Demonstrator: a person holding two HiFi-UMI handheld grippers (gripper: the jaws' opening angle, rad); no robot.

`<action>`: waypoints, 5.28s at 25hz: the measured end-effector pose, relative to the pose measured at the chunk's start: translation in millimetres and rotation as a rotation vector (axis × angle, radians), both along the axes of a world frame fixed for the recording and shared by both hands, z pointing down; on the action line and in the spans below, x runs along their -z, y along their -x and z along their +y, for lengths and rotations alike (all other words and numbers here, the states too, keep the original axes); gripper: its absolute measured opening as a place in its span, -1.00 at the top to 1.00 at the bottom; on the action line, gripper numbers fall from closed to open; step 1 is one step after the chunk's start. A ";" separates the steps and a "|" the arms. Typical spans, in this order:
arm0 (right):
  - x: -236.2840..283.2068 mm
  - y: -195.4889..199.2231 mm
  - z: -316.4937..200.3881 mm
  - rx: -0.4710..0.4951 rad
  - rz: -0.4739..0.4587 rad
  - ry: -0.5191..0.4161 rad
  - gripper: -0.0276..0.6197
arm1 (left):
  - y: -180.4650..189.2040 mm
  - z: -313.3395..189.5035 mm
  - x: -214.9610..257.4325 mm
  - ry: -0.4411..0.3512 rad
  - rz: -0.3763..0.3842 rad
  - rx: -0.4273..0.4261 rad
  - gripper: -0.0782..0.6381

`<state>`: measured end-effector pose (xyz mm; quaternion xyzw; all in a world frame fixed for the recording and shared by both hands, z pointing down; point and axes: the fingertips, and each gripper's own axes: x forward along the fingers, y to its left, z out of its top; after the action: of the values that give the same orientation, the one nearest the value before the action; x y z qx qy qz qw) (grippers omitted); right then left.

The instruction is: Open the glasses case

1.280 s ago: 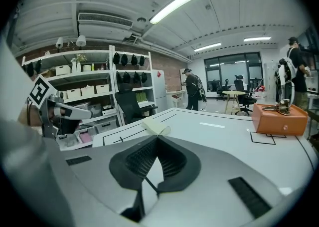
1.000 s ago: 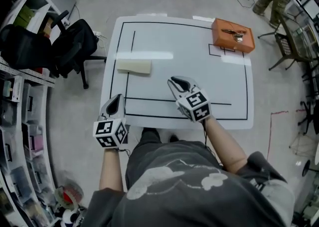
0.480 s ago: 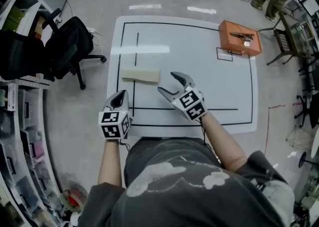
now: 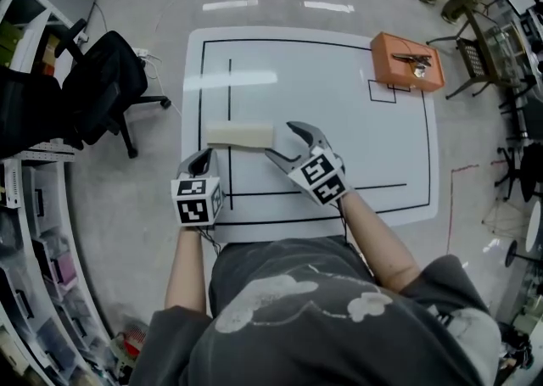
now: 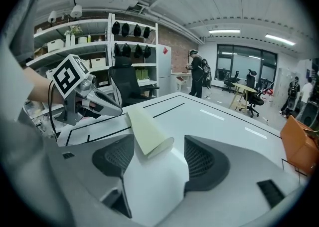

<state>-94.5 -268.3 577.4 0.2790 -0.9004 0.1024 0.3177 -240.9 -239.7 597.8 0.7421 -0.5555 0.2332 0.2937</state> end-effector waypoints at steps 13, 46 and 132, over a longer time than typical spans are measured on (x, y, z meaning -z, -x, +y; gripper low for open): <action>-15.3 25.3 -1.8 0.094 0.053 0.010 -0.02 | 5.9 -12.6 -15.2 0.029 -0.004 -0.025 0.78; 0.5 33.2 -18.7 0.221 0.087 -0.025 0.40 | 8.1 -13.2 -14.6 0.022 -0.018 -0.019 0.77; 93.8 -189.8 181.9 -0.056 -0.085 -0.234 0.92 | -165.6 228.1 100.1 -0.200 0.072 0.164 0.78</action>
<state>95.3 -86.4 483.6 0.3345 -0.9108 0.0172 0.2415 -75.3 -11.7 497.7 0.7277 -0.6239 0.1250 0.2562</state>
